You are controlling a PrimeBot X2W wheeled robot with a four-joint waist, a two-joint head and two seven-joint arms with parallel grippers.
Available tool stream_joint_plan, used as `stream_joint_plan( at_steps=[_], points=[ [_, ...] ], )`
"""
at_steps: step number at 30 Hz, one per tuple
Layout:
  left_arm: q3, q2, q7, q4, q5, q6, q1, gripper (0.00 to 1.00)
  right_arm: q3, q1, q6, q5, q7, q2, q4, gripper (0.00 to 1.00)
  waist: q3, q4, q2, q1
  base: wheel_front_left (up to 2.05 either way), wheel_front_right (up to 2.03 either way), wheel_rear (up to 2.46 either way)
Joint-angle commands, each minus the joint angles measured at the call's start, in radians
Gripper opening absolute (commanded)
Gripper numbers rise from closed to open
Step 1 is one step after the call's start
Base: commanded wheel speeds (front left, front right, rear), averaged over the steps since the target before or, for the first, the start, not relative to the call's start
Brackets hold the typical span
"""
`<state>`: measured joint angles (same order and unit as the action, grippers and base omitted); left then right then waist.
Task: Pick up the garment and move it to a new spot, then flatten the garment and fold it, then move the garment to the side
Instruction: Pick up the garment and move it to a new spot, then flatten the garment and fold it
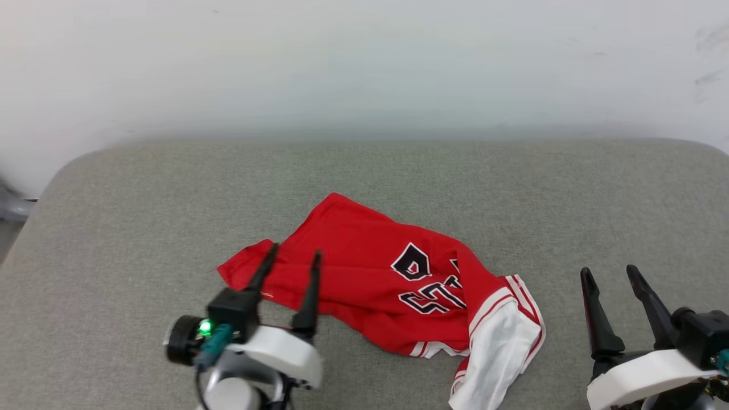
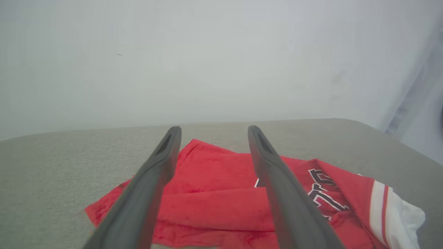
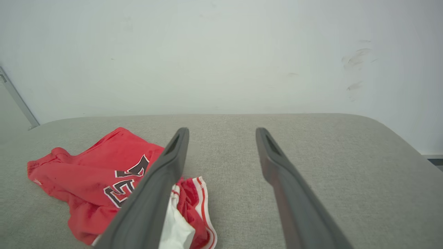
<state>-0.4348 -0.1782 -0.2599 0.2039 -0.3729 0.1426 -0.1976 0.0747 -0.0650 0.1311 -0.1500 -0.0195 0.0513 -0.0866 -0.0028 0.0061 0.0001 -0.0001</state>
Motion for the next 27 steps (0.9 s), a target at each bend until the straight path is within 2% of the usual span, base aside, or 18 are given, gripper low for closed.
stream_joint_plan(
  at_steps=[1,7,12,27],
  points=[
    [0.014,-0.011,-0.006,-0.005,-0.005,0.009,0.016,1.0,0.001,-0.012,-0.001,-0.005,0.001,-0.002,-0.004,1.0,-0.008,0.007,-0.0001,0.0001,0.0,0.0,0.0],
    [0.098,-0.084,-0.007,-0.03,-0.02,0.038,0.084,1.0,0.001,-0.041,-0.001,-0.017,0.008,-0.002,-0.011,1.0,-0.028,0.005,-0.0001,0.0001,0.0,0.0,0.0],
    [0.131,-0.118,-0.007,-0.056,-0.038,0.046,0.141,1.0,0.011,-0.065,-0.001,-0.02,0.011,-0.002,-0.015,1.0,-0.047,-0.002,-0.0001,0.0001,0.0,0.0,0.0],
    [0.128,-0.145,0.035,-0.113,-0.051,0.07,0.2,1.0,0.016,-0.084,-0.001,-0.018,0.029,-0.002,-0.038,1.0,-0.064,-0.002,-0.0001,0.0001,0.0,0.0,0.0]
  ],
)
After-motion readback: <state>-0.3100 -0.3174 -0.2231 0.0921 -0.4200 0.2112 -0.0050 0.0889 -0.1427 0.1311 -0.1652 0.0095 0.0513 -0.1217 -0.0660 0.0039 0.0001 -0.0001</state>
